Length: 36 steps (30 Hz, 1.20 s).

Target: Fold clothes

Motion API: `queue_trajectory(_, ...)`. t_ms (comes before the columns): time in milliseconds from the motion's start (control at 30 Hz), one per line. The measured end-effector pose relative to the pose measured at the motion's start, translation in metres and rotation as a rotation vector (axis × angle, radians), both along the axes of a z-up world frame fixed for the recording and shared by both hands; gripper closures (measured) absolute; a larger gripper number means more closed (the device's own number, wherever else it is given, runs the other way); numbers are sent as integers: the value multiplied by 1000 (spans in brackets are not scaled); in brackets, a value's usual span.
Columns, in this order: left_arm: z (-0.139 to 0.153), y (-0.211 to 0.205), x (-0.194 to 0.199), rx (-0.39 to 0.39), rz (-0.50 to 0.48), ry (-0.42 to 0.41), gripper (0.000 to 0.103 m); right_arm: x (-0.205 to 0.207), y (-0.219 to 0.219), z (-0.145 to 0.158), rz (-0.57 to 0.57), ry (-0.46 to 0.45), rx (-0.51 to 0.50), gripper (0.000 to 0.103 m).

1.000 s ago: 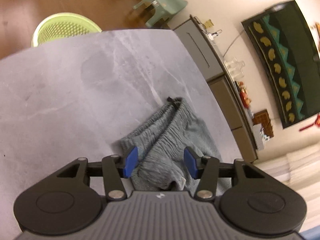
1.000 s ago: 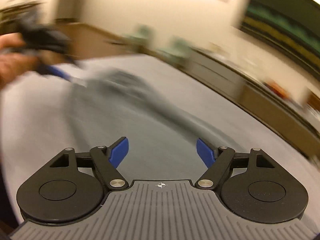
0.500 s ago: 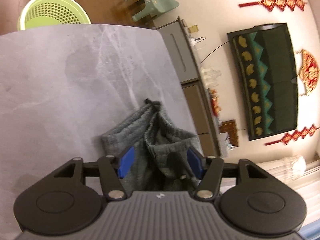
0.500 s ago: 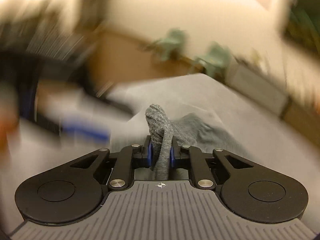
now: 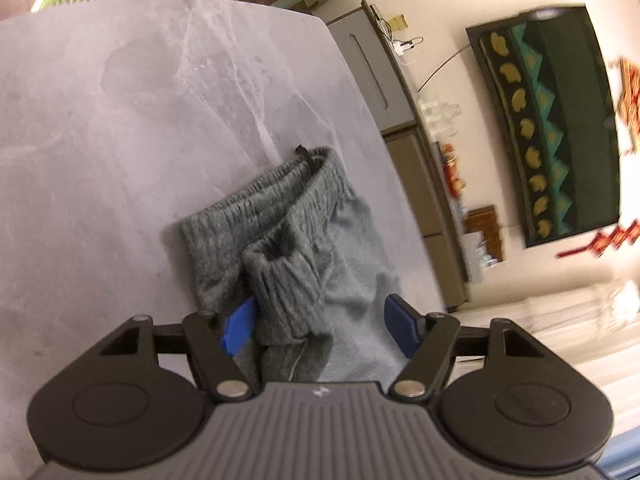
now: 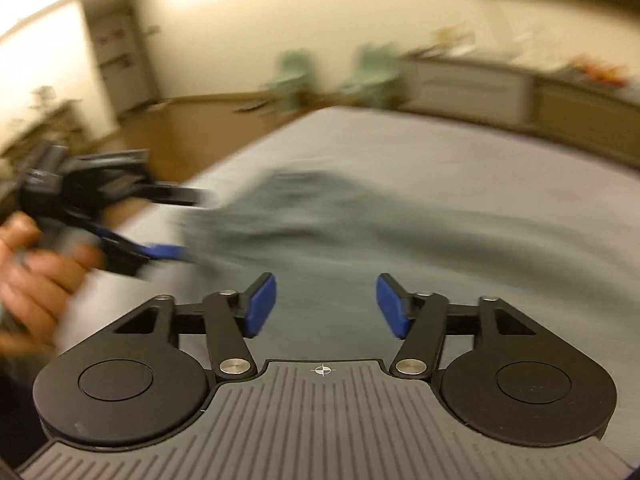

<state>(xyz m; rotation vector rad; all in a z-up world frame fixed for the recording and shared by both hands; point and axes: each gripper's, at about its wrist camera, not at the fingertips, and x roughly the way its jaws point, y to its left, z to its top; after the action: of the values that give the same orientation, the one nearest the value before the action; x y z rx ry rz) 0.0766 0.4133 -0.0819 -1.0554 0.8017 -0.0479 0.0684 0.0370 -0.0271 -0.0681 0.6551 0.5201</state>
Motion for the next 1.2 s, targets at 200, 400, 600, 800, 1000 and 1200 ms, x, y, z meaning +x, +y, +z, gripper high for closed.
queue_trajectory(200,5,-2,-1,226,67,67,89,-41,-215,-11,-465,-2,-111,28)
queue_trajectory(400,0,-3,-1,276,66,97,89,-108,-439,-24,-1138,74,41,26)
queue_trajectory(600,5,-9,-5,340,114,115,89,-103,-502,-24,-1189,-19,189,29)
queue_trajectory(800,10,-10,-4,382,117,115,88,-61,-527,-23,-1018,28,129,42)
queue_trajectory(1000,10,-3,-5,364,162,117,88,-40,-517,-26,-861,38,71,94)
queue_trajectory(1200,13,-5,-6,401,197,133,88,-27,-529,-29,-882,-17,95,94)
